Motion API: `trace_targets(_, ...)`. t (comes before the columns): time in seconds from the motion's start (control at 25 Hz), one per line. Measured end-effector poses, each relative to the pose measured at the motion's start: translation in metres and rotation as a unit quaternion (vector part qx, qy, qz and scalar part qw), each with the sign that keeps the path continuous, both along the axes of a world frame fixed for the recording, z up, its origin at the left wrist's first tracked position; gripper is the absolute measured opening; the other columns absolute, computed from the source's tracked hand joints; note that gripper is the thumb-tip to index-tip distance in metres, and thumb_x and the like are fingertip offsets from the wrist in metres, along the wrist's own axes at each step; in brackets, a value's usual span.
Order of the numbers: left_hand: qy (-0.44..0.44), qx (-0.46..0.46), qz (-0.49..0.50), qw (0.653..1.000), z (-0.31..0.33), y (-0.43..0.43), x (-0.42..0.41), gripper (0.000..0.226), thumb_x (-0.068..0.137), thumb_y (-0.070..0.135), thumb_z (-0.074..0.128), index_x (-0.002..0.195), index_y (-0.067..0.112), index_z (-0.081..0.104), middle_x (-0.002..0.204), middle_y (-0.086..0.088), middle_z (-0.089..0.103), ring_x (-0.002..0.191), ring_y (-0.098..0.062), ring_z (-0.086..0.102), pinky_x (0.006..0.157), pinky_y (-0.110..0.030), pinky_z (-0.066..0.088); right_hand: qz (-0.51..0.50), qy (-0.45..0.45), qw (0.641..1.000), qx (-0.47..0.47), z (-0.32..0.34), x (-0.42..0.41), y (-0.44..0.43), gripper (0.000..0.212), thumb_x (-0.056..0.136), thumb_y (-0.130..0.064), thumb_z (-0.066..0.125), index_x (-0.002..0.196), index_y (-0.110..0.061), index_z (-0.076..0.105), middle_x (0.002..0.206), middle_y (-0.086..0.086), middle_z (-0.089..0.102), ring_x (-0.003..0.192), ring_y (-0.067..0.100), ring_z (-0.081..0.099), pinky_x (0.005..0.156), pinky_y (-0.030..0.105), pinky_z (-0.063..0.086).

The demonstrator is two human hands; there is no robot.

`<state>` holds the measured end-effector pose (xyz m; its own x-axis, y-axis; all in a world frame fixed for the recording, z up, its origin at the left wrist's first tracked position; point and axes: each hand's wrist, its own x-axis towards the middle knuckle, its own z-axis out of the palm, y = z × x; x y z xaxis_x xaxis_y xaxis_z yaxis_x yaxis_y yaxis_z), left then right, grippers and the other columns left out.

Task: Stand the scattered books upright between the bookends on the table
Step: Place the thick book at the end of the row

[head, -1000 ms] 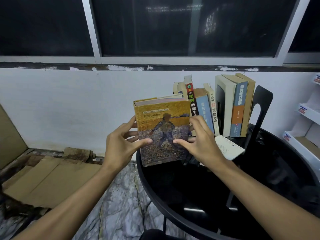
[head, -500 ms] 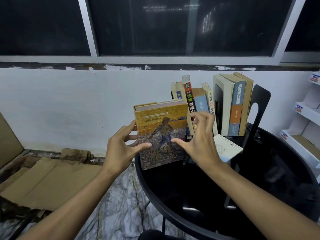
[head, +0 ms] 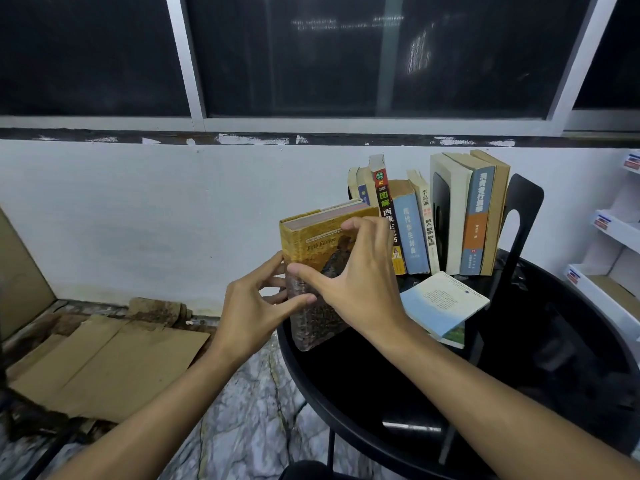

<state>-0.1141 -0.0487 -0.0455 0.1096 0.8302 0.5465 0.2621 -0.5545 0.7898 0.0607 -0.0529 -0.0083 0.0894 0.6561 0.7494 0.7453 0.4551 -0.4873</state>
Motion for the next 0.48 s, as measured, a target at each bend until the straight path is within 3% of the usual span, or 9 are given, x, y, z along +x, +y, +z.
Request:
trace_targets(0.08,0.016,0.016,0.000,1.000,-0.002,-0.006,0.003,0.068,0.070,0.031,0.090,0.129,0.049,0.060,0.106,0.014,0.072,0.096,-0.016,0.067,0.083,-0.025,0.061,0.010,0.012,1.000,-0.019,0.002,0.005,-0.002,0.085,0.065,-0.071,0.078,0.120,-0.014,0.044,0.119,-0.004,0.037,0.120,0.016,0.044,0.090,0.023,0.045)
trace_targets(0.2,0.022,0.028,-0.011,0.999,-0.001,-0.014,0.011,0.071,0.070,0.033,0.089,0.124,0.064,0.054,0.101,0.017,0.071,0.095,-0.018,0.069,0.081,-0.021,0.060,0.068,0.034,0.996,-0.044,0.003,0.021,-0.005,0.083,0.069,-0.065,0.079,0.126,-0.015,0.046,0.124,-0.006,0.039,0.124,0.012,0.048,0.101,0.031,0.050)
trace_targets(0.36,0.021,0.028,-0.068,0.997,-0.007,-0.019,0.028,0.074,0.076,0.021,0.087,0.142,0.033,0.057,0.114,0.011,0.070,0.102,-0.022,0.068,0.083,-0.034,0.063,0.146,0.016,0.984,-0.103,0.010,0.056,-0.012,0.073,0.083,-0.048,0.077,0.139,-0.013,0.048,0.135,-0.008,0.043,0.130,0.007,0.048,0.109,0.033,0.047)
trace_targets(0.48,0.030,0.046,-0.084,0.995,-0.013,-0.018,0.042,0.074,0.079,0.016,0.085,0.145,0.028,0.054,0.122,0.010,0.065,0.104,-0.022,0.066,0.082,-0.033,0.063,0.187,-0.023,0.969,-0.160,0.019,0.085,-0.016,0.075,0.089,-0.048,0.068,0.150,-0.015,0.041,0.145,-0.010,0.042,0.137,0.004,0.043,0.114,0.034,0.043)
